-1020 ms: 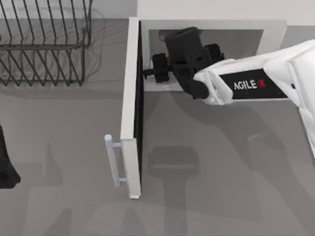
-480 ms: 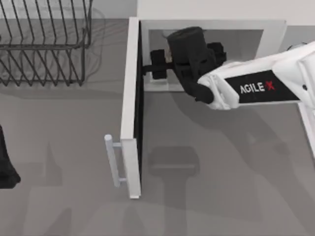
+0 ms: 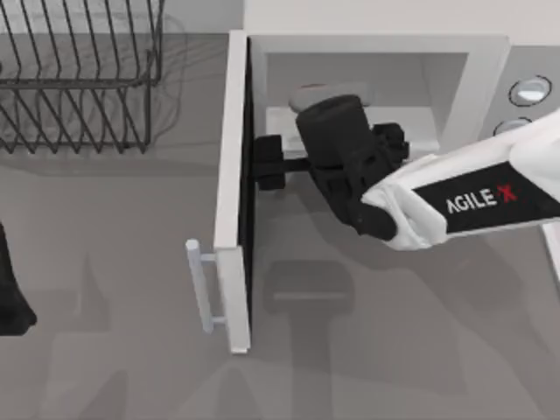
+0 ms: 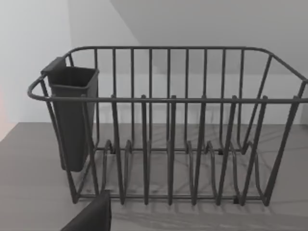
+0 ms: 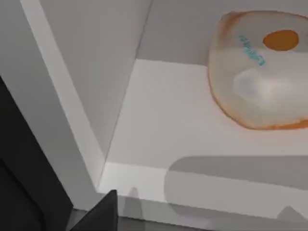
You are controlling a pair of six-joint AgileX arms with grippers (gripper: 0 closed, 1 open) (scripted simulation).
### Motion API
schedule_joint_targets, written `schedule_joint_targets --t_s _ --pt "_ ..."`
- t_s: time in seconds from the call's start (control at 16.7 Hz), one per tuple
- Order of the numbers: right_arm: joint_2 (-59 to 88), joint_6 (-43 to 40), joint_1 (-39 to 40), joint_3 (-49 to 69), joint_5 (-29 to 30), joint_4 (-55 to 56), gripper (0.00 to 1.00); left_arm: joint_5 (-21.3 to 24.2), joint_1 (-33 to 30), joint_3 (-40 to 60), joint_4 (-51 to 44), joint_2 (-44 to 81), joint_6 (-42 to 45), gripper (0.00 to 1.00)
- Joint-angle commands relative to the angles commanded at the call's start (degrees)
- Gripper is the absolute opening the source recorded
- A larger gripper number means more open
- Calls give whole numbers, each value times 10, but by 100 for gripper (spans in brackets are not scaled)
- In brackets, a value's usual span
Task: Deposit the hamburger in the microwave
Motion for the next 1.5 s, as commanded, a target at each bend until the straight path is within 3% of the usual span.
schedule_joint_targets --t_s 0.84,1.5 --pt "-108 42 70 -212 131 48 100 0 0 0 0 0 0 100" --pt "-118 43 69 -207 142 47 100 0 0 0 0 0 0 100"
